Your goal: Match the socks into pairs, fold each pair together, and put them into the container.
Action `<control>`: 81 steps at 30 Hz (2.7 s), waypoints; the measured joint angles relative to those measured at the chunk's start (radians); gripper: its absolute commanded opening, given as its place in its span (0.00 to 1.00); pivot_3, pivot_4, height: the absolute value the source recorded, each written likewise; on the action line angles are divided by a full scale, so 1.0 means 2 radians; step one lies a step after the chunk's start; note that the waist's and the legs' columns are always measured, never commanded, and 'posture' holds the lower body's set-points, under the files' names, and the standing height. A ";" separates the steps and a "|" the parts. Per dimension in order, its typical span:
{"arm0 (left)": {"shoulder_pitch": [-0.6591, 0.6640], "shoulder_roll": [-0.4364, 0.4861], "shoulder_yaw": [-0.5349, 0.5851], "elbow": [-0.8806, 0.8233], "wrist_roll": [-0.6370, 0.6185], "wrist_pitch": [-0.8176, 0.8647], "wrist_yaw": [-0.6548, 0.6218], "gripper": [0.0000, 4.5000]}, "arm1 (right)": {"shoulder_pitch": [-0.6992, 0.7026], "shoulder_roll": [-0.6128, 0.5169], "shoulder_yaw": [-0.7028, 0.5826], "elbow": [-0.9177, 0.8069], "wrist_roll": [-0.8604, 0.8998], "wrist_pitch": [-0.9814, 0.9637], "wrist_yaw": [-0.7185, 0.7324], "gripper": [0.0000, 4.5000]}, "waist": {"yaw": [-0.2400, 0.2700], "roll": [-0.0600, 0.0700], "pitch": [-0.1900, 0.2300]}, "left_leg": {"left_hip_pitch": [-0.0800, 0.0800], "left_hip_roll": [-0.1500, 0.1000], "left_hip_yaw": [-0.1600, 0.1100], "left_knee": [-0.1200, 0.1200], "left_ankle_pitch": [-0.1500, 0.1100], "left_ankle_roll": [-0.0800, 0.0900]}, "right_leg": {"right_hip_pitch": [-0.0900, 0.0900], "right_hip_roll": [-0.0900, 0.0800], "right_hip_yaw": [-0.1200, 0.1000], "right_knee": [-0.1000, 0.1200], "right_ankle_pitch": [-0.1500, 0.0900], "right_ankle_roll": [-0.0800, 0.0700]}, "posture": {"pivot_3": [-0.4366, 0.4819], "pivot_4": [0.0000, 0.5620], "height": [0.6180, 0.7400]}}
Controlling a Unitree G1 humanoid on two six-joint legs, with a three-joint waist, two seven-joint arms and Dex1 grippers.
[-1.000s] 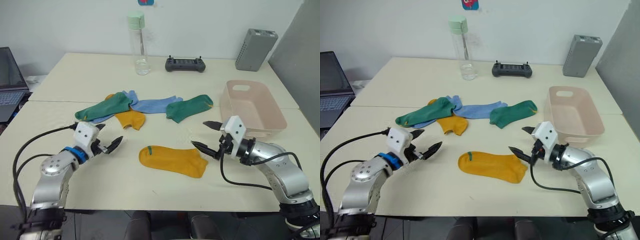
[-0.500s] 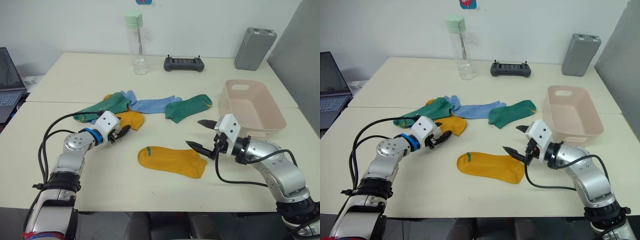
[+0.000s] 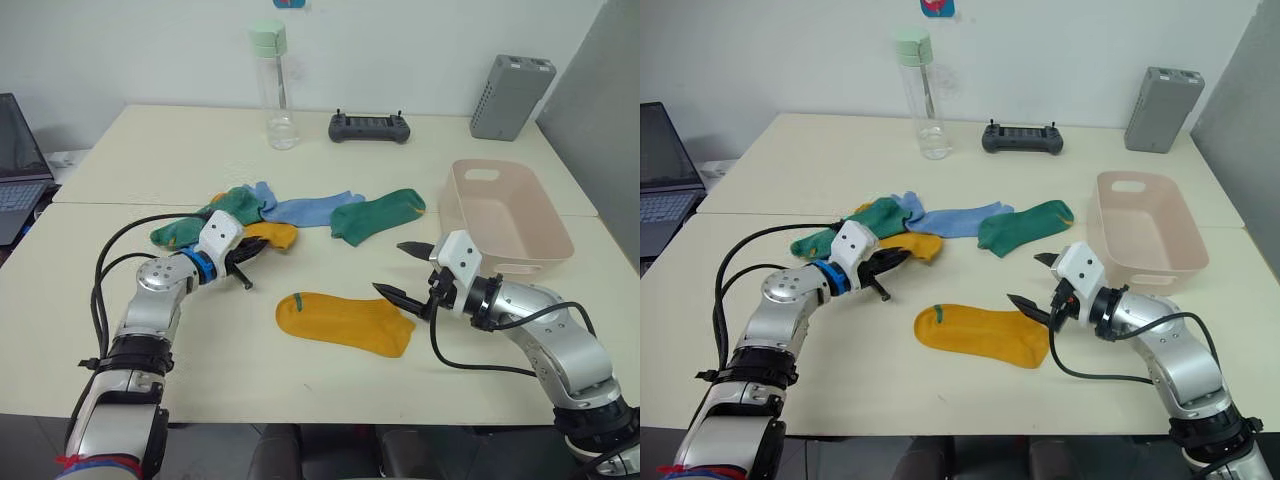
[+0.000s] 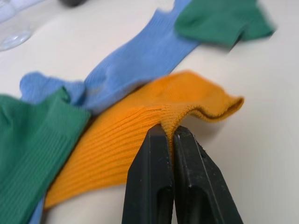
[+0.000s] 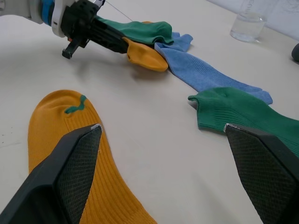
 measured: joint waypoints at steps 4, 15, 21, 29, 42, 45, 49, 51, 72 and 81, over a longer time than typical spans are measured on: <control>0.000 -0.004 0.013 -0.078 -0.056 0.084 -0.011 0.00 | -0.001 0.003 0.001 0.000 -0.001 -0.002 0.001 1.00 | -0.001 0.000 0.000 | 0.000 0.000 0.000 0.000 0.000 0.000 | 0.000 0.000 0.000 0.000 0.000 0.000 | 0.48 0.27 1.00; -0.048 -0.008 0.057 -0.077 -0.085 0.148 0.058 0.00 | -0.004 0.006 0.006 0.003 -0.009 -0.007 0.003 1.00 | -0.003 0.000 0.000 | 0.000 0.000 -0.001 0.000 0.000 0.000 | 0.000 0.000 0.000 0.000 0.000 0.000 | 0.48 0.27 1.00; -0.106 0.042 0.092 -0.012 -0.073 0.108 0.064 0.00 | -0.004 0.007 0.006 0.004 -0.012 -0.008 0.003 1.00 | -0.003 0.000 0.000 | 0.000 0.000 -0.001 0.000 0.000 0.000 | 0.000 0.000 0.000 0.000 0.000 0.000 | 0.48 0.27 1.00; -0.150 0.034 0.089 -0.025 -0.100 0.124 0.035 0.00 | -0.008 0.009 0.007 0.011 -0.015 -0.010 0.004 1.00 | 0.002 0.000 0.000 | -0.001 0.000 -0.001 0.001 0.000 0.000 | 0.000 0.000 0.000 0.000 0.000 0.000 | 0.48 0.27 1.00; 0.000 -0.011 -0.041 -0.273 -0.120 0.259 0.044 0.00 | -0.010 0.005 0.004 0.013 -0.016 -0.015 0.005 1.00 | -0.003 0.000 0.000 | 0.000 0.000 -0.001 0.001 0.000 0.000 | 0.000 0.000 0.000 0.000 0.000 0.000 | 0.48 0.27 1.00; 0.040 -0.015 -0.089 -0.332 -0.120 0.272 0.040 0.00 | -0.010 -0.012 -0.007 0.022 -0.016 -0.022 0.015 1.00 | -0.003 0.000 0.000 | 0.000 0.000 -0.001 0.001 0.000 0.000 | 0.001 0.000 0.000 0.000 0.000 0.000 | 0.48 0.27 1.00; 0.045 -0.042 -0.118 -0.333 -0.099 0.272 0.056 0.00 | -0.012 -0.020 -0.012 0.036 -0.016 -0.031 0.024 1.00 | -0.003 0.000 0.000 | 0.000 0.000 -0.001 0.001 0.000 0.000 | 0.001 0.000 0.000 0.000 0.000 0.001 | 0.48 0.27 1.00; 0.040 -0.050 -0.127 -0.334 -0.095 0.278 0.062 0.00 | -0.013 -0.028 -0.018 0.043 -0.016 -0.035 0.028 1.00 | -0.003 0.000 0.000 | 0.000 0.000 -0.001 0.001 0.000 0.000 | 0.001 0.000 0.000 0.000 0.001 0.001 | 0.48 0.27 1.00; -0.055 0.028 -0.073 -0.164 -0.063 0.184 -0.006 0.82 | 0.019 -0.034 0.031 0.034 -0.041 -0.063 0.056 1.00 | 0.001 0.000 0.000 | 0.000 0.000 -0.001 0.001 0.000 0.000 | 0.000 0.000 0.000 0.000 -0.002 -0.003 | 0.48 0.27 1.00; -0.103 -0.045 -0.095 0.046 0.050 0.055 0.064 0.82 | -0.002 -0.014 0.109 0.040 -0.088 -0.071 0.070 1.00 | 0.000 0.000 0.000 | 0.000 0.000 -0.001 0.000 0.000 0.000 | 0.000 0.000 0.000 0.000 0.000 0.000 | 0.48 0.27 1.00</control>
